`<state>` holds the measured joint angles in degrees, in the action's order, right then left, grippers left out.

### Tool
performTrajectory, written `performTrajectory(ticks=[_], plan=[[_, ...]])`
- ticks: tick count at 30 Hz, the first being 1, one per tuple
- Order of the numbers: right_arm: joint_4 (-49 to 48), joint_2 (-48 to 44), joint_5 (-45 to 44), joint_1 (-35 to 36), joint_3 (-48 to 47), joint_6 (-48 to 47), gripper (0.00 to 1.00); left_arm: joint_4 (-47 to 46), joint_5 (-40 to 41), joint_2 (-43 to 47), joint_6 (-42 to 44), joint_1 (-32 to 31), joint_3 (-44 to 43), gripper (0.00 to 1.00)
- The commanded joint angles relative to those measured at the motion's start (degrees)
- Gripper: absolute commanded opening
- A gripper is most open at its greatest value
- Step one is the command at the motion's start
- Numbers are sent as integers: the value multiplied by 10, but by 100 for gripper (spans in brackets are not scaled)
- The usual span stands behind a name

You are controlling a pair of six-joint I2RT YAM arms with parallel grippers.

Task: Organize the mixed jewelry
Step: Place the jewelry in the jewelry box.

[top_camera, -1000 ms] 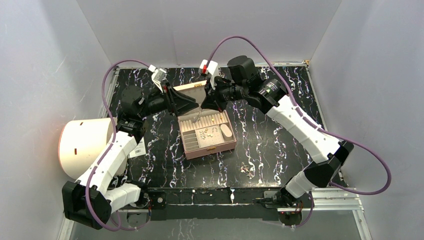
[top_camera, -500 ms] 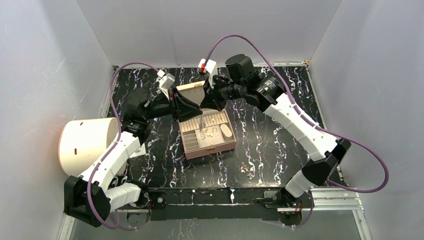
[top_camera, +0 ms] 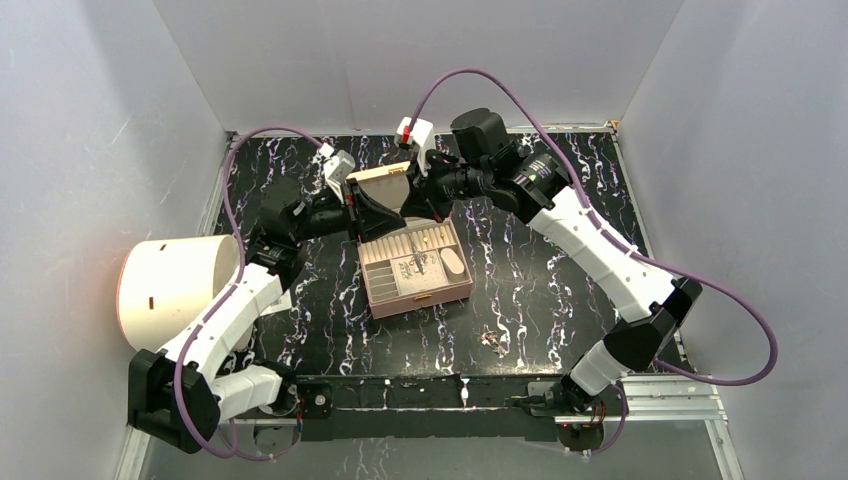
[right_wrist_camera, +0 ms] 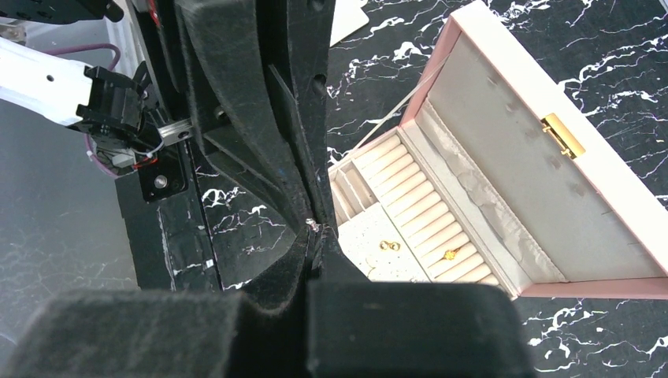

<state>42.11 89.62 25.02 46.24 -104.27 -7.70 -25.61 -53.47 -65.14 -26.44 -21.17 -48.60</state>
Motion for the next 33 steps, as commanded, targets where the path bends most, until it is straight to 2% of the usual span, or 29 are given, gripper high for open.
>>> performTrajectory(ticks=[1, 6, 14, 28, 33], plan=[[-15, -6, -4, 0, -20, 4, 0, 82, 22, 15, 81, -2, -23, 2], [-16, -6, -9, 0, -16, 4, 0, 132, 41, 25, 116, -2, -41, 0], [-30, -7, -32, -1, -2, 5, 0, 150, 87, 34, 137, -2, -62, 0], [-155, 1, -140, 0, 65, 37, 0, 384, 152, -2, 225, -1, -191, 0], [-208, 9, -158, -1, 83, 55, 0, 410, 216, -10, 225, -1, -213, 0]])
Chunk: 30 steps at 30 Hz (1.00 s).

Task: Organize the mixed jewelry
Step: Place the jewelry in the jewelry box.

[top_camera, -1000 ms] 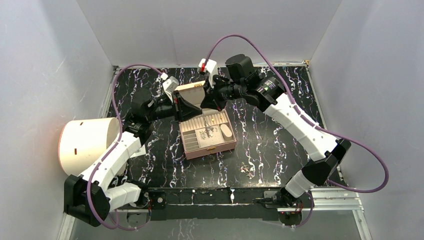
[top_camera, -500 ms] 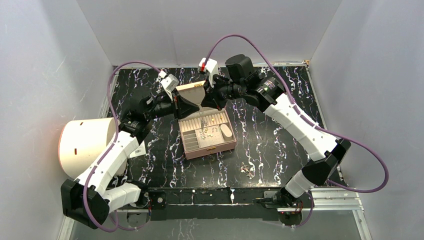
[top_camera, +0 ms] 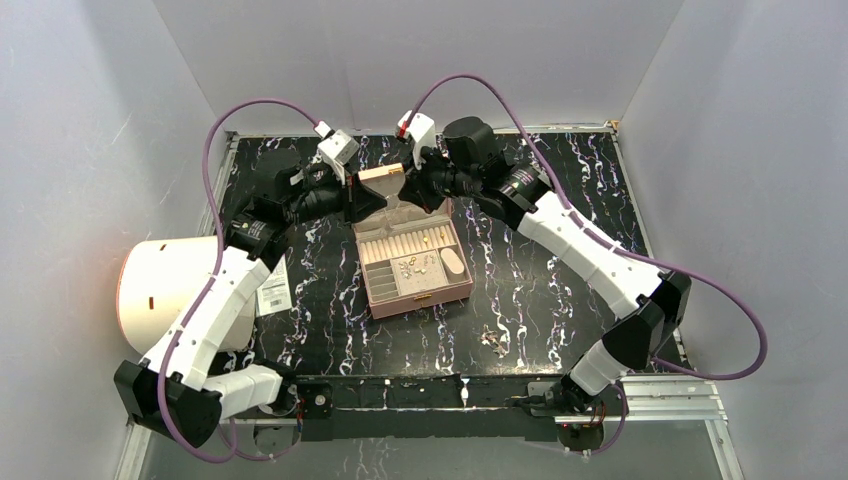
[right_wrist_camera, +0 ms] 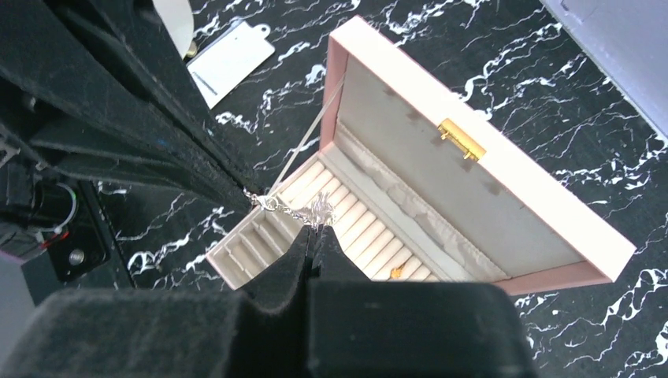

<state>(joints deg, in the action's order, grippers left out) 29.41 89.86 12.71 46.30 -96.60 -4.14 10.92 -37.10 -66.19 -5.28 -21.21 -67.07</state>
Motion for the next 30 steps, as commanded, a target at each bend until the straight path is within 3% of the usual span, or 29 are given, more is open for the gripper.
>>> performTrajectory(ticks=[1, 22, 30], plan=[[-90, 10, -36, -1, 7, 21, 0, 45, 64, 0, 13, -1, -32, 0], [-195, 81, -64, -1, 29, 108, 0, 47, 257, -73, -2, -1, -62, 0], [-214, 106, -89, 0, 23, 131, 0, 27, 294, -100, 2, -1, -68, 0]])
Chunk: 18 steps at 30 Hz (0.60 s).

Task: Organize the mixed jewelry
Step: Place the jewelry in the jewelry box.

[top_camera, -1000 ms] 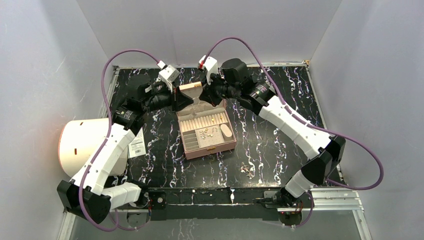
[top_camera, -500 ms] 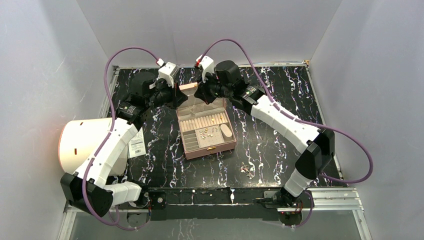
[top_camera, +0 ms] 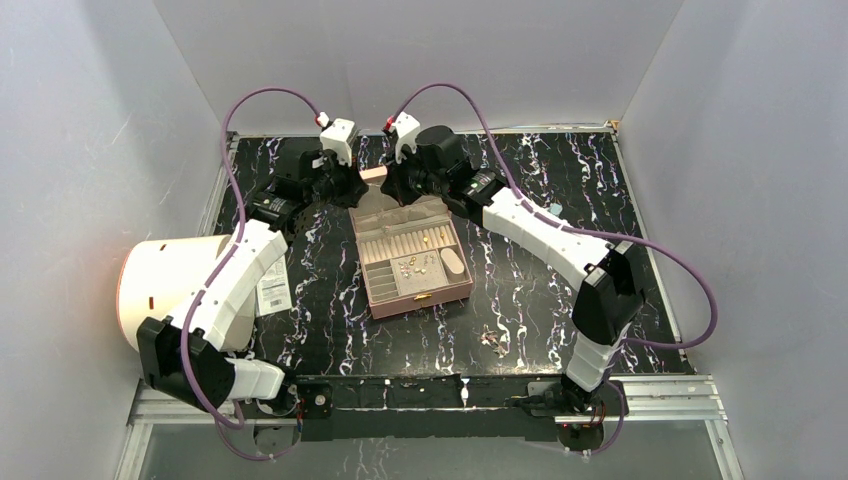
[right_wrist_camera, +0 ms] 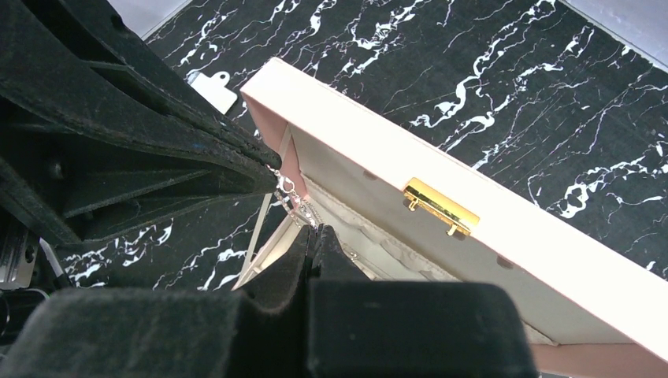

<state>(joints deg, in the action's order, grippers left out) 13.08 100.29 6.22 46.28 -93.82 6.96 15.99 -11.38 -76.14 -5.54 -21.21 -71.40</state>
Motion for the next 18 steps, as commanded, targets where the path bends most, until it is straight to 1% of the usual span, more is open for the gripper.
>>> performTrajectory(ticks=[1, 7, 13, 18], plan=[[-54, 4, -28, 1, -5, 24, 0, -26, 39, -3, 4, -1, -25, 0], [-63, 19, -51, 7, -11, 38, 0, -39, 39, -8, 23, -1, -18, 0], [-67, 29, -59, 11, -19, 45, 0, -50, 60, -9, 32, -6, -10, 0], [-65, 38, -88, 14, -29, 53, 0, -59, 86, -16, 35, -19, -4, 0]])
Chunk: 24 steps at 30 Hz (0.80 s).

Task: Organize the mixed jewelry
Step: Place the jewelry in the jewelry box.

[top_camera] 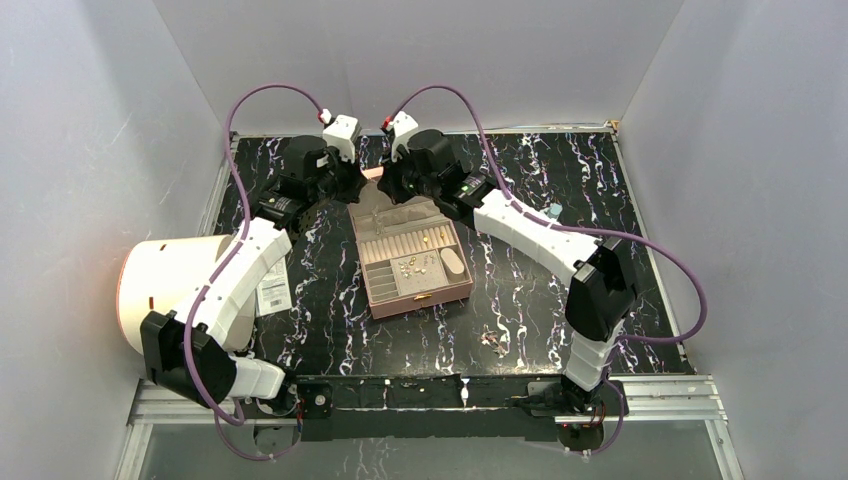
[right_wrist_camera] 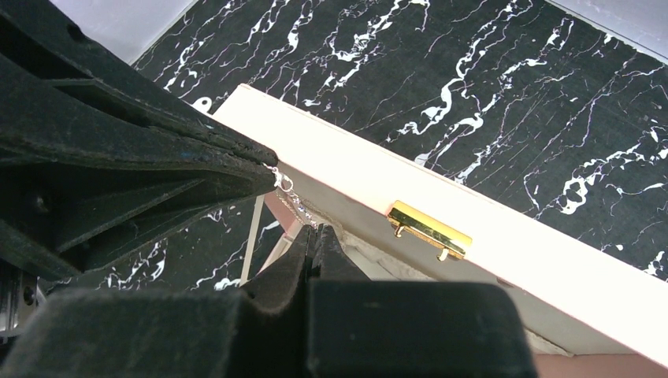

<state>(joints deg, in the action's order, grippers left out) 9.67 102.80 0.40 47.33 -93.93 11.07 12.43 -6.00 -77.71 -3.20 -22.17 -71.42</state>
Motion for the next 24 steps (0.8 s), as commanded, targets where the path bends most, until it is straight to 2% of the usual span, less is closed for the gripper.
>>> performTrajectory(ticks=[1, 8, 15, 24], plan=[[-30, 14, -33, 5, -29, 14, 0, -23, 36, -1, 13, -12, -4, 0], [-25, 19, -53, 6, -35, 22, 0, -27, 52, -6, 20, -21, 1, 0], [-20, 25, -81, 6, -46, 36, 0, -28, 112, -5, 17, -24, 10, 0], [-18, 48, -89, 6, -86, 43, 0, -31, 132, -20, 20, -25, 4, 0]])
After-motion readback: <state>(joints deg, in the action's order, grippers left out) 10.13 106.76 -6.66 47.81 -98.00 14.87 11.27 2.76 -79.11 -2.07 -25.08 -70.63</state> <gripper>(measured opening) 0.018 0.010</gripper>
